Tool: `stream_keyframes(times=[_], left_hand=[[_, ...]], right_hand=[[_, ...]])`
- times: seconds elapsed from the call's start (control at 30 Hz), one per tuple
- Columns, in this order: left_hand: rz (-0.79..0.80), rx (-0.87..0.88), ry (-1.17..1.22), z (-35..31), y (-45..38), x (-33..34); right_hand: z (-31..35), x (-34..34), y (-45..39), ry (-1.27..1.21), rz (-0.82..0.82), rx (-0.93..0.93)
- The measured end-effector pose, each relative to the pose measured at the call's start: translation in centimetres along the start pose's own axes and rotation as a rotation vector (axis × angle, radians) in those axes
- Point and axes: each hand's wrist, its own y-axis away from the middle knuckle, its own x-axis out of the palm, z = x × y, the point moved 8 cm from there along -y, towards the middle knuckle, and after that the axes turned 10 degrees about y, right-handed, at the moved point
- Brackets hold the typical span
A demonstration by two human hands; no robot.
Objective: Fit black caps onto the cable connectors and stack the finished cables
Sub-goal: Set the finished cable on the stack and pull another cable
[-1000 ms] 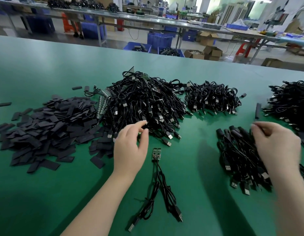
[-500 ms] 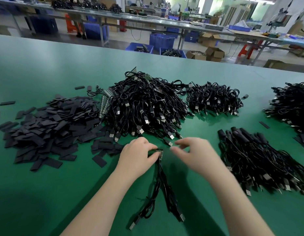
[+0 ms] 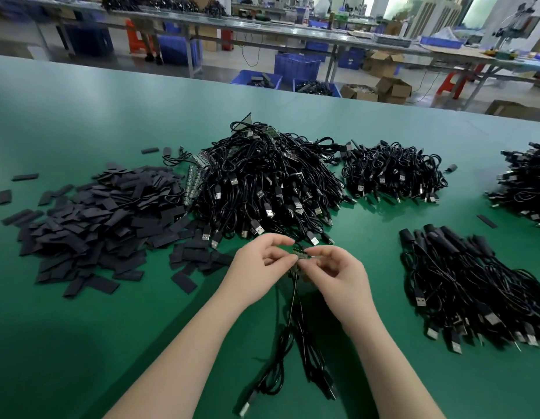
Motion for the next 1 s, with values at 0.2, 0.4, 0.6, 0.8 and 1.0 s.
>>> stream_keyframes(times=[0.2, 0.4, 0.6, 0.8, 1.0], left_hand=[[-0.046, -0.02, 0.228, -0.07, -0.02, -0.07], [-0.037, -0.048, 0.264, 0.01, 0.21, 0.4], [-0.088, -0.056, 0.27, 0.23, 0.23, 0.18], [-0.033, -0.07, 0.259, 0.35, 0.1, 0.37], [-0.103, -0.03, 0.163, 0.42, 0.14, 0.31]], right_hand=[[-0.27, 0.26, 0.17, -0.157, -0.004, 0.044], [-0.19, -0.43, 0.09, -0.101, -0.062, 0.019], [-0.28, -0.42, 0.1, -0.102, -0.07, 0.035], [-0.31, -0.41, 0.12, -0.057, -0.085, 0.032], [-0.33, -0.37, 0.14, -0.028, -0.107, 0.028]])
